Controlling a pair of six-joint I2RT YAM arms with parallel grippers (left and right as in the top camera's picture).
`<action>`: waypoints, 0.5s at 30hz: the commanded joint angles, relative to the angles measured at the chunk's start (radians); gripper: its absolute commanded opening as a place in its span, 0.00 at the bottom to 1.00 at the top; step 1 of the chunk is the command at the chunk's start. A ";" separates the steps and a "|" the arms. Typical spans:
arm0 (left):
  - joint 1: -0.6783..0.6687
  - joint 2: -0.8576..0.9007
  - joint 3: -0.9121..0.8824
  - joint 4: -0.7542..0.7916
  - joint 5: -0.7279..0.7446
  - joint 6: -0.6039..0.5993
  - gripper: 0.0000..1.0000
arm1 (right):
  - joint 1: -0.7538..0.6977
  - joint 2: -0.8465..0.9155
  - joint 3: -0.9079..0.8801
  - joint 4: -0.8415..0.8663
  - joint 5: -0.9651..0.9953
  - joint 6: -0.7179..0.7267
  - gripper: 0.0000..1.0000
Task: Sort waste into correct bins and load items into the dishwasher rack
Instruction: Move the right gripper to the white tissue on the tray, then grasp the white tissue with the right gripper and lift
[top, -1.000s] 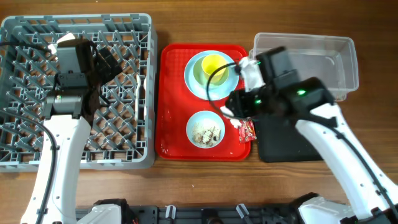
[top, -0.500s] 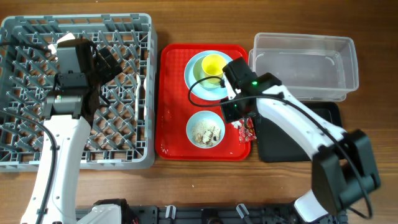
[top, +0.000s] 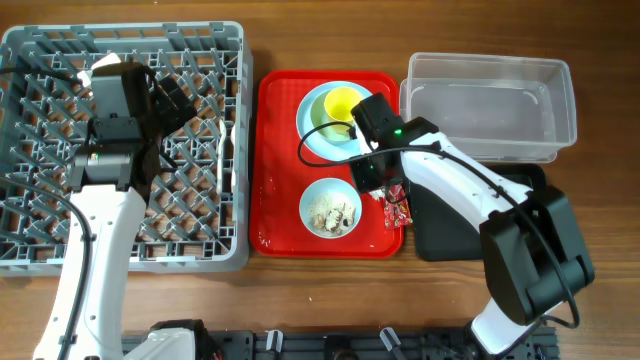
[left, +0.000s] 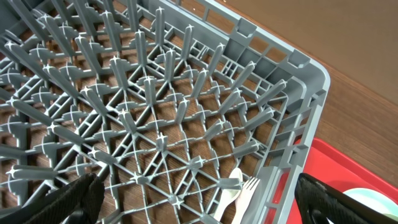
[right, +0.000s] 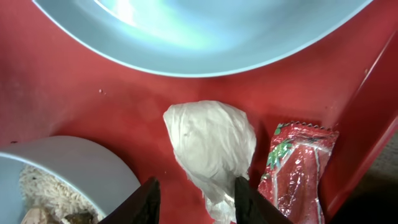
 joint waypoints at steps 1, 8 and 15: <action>0.006 -0.007 0.016 0.001 0.001 -0.017 1.00 | 0.003 0.011 -0.003 0.005 0.018 -0.002 0.41; 0.006 -0.007 0.016 0.001 0.001 -0.016 1.00 | 0.003 -0.056 0.029 -0.031 0.045 -0.023 0.45; 0.006 -0.007 0.016 0.001 0.001 -0.017 1.00 | 0.003 -0.087 0.021 -0.021 0.093 -0.030 0.50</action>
